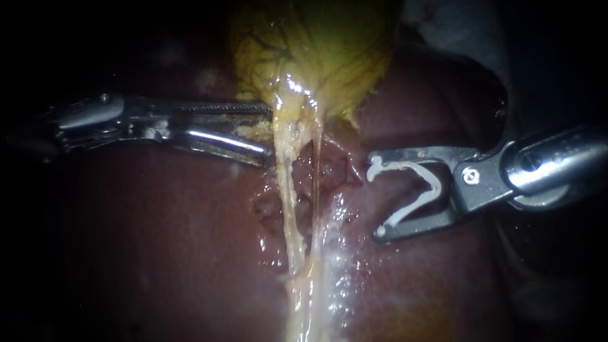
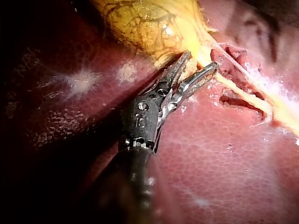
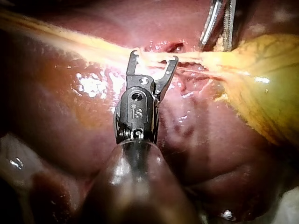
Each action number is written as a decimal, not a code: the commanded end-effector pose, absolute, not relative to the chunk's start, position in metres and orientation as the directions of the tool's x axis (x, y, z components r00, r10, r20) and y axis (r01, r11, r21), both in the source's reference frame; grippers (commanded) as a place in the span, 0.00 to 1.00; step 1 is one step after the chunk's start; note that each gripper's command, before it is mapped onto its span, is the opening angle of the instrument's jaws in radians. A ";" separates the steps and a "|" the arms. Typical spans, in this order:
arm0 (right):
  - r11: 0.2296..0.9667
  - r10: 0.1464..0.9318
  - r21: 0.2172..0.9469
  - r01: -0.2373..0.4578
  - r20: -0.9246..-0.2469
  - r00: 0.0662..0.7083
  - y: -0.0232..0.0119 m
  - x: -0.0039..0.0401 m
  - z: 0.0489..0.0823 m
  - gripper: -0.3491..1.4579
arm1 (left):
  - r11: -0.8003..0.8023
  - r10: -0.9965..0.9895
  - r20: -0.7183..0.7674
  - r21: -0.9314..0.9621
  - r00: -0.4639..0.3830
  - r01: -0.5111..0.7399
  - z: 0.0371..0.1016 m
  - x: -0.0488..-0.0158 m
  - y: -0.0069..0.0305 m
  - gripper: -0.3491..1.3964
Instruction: Grabbing gallbladder
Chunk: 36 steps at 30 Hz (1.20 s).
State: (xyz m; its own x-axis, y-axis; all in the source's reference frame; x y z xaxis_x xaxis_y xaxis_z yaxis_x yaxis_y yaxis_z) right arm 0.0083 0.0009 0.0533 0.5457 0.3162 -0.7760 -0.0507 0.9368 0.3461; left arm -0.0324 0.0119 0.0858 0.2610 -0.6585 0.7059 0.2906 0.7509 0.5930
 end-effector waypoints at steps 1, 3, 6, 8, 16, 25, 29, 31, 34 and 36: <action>0.937 0.316 0.346 -0.051 -0.776 0.546 0.0009 0.0083 0.0533 0.51 | 0.753 -0.656 0.707 0.590 0.264 0.293 0.0859 -0.0325 0.0119 0.33; 0.937 0.316 0.346 -0.051 -0.776 0.546 0.0008 0.0083 0.0533 0.51 | 0.749 -0.661 0.703 0.594 0.262 0.295 0.0861 -0.0324 0.0121 0.29; 0.937 0.316 0.346 -0.051 -0.776 0.546 0.0008 0.0083 0.0533 0.51 | 0.745 -0.666 0.696 0.598 0.268 0.296 0.0861 -0.0321 0.0122 0.07; 0.937 0.316 0.346 -0.051 -0.776 0.546 0.0008 0.0083 0.0533 0.51 | 0.741 -0.670 0.690 0.601 0.275 0.299 0.0862 -0.0320 0.0123 0.00; 0.937 0.316 0.346 -0.051 -0.776 0.546 0.0008 0.0083 0.0533 0.51 | 0.739 -0.673 0.675 0.606 0.302 0.294 0.0864 -0.0315 0.0123 0.00; 0.937 0.316 0.346 -0.050 -0.776 0.546 0.0008 0.0083 0.0533 0.51 | 0.721 -0.692 0.651 0.629 0.310 0.290 0.0846 -0.0311 0.0129 0.00; 0.937 0.316 0.346 -0.050 -0.776 0.546 0.0008 0.0082 0.0532 0.51 | 0.707 -0.707 0.642 0.645 0.295 0.290 0.0815 -0.0297 0.0153 0.00; 0.937 0.316 0.346 -0.050 -0.776 0.546 0.0008 0.0082 0.0532 0.51 | 0.705 -0.709 0.649 0.643 0.274 0.301 0.0794 -0.0285 0.0168 0.00; 0.937 0.316 0.346 -0.050 -0.776 0.546 0.0008 0.0082 0.0532 0.51 | 0.713 -0.700 0.669 0.629 0.251 0.311 0.0765 -0.0269 0.0189 0.00; 0.937 0.316 0.346 -0.050 -0.776 0.546 0.0008 0.0082 0.0533 0.51 | 0.716 -0.695 0.678 0.622 0.240 0.317 0.0752 -0.0261 0.0198 0.00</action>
State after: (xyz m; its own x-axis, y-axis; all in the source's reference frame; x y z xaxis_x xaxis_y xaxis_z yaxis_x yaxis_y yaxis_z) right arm 0.0082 0.0008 0.0532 0.5457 0.3159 -0.7762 -0.0497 0.9368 0.3463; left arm -0.0256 0.0202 0.0747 0.2369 -0.6935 0.6804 0.3149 0.7173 0.6215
